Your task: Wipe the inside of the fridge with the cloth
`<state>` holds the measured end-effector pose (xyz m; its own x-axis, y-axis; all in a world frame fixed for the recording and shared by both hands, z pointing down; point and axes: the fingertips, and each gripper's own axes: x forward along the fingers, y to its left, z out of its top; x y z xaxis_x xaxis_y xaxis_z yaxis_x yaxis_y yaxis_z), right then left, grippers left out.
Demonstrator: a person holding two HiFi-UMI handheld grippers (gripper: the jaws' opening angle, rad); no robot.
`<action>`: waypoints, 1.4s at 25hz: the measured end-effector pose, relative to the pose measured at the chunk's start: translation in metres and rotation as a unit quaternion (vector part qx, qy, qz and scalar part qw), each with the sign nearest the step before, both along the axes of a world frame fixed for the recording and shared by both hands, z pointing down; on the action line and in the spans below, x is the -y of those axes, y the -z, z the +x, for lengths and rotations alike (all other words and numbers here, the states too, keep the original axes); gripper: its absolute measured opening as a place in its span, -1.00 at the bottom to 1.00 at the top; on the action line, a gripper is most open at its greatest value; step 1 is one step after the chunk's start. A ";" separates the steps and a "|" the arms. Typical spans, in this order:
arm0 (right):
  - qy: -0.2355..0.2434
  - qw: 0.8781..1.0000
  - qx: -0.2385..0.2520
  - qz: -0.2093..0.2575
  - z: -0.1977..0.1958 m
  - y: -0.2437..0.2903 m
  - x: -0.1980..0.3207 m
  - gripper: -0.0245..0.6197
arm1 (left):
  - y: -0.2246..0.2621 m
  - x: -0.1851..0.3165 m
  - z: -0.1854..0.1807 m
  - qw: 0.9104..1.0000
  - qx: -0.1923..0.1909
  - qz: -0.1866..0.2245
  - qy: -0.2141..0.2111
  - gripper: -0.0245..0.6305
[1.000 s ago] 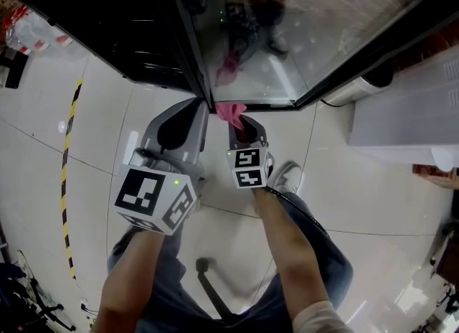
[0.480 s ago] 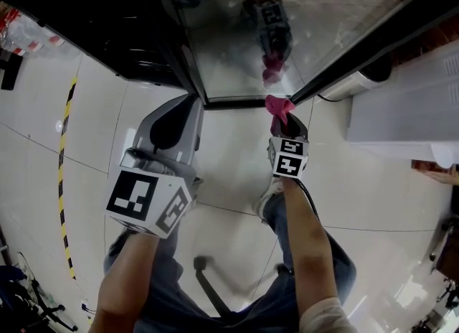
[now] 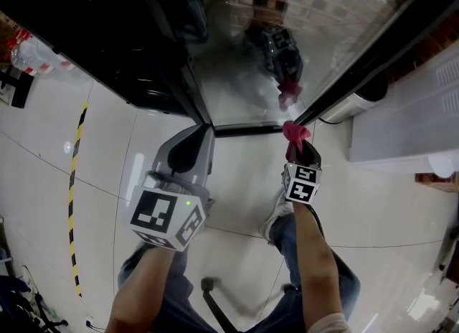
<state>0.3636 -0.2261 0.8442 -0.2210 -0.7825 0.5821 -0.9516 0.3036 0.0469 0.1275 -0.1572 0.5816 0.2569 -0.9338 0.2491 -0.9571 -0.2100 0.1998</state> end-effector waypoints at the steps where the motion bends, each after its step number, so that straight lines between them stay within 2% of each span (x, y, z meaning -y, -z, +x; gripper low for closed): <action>1: 0.004 1.000 0.002 0.006 -0.004 0.008 -0.001 -0.70 | 0.000 0.000 0.000 1.000 0.001 0.001 -0.001 -0.94; 7: 0.037 0.998 0.027 0.048 -0.041 0.082 -0.013 -0.70 | 0.009 -0.011 -0.006 1.000 0.025 0.005 -0.004 -0.94; 12: 0.079 0.991 0.038 0.105 -0.057 0.173 -0.018 -0.70 | 0.042 -0.021 -0.008 0.997 0.060 0.045 0.000 -0.94; 16: 0.105 0.984 0.053 0.133 -0.059 0.237 -0.042 -0.70 | 0.057 -0.036 -0.006 0.998 0.042 0.049 0.015 -0.94; 19: 0.116 0.979 0.070 0.154 -0.064 0.283 -0.066 -0.70 | 0.078 -0.058 0.004 0.997 0.048 0.058 0.008 -0.94; 23: 0.148 0.965 0.098 0.193 -0.086 0.346 -0.104 -0.70 | 0.122 -0.090 0.008 0.994 0.068 0.084 0.010 -0.94; 29: 0.180 0.947 0.132 0.229 -0.111 0.431 -0.183 -0.70 | 0.180 -0.159 0.025 0.995 0.042 0.095 -0.003 -0.94; 35: 0.205 0.931 0.148 0.263 -0.130 0.494 -0.268 -0.70 | 0.218 -0.237 0.031 0.994 0.041 0.106 0.010 -0.94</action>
<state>0.2336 0.0423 0.3505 -0.6541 -0.7563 0.0081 -0.7553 0.6537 0.0469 0.1589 0.0800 0.3634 0.2252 -0.9720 0.0667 -0.9726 -0.2203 0.0741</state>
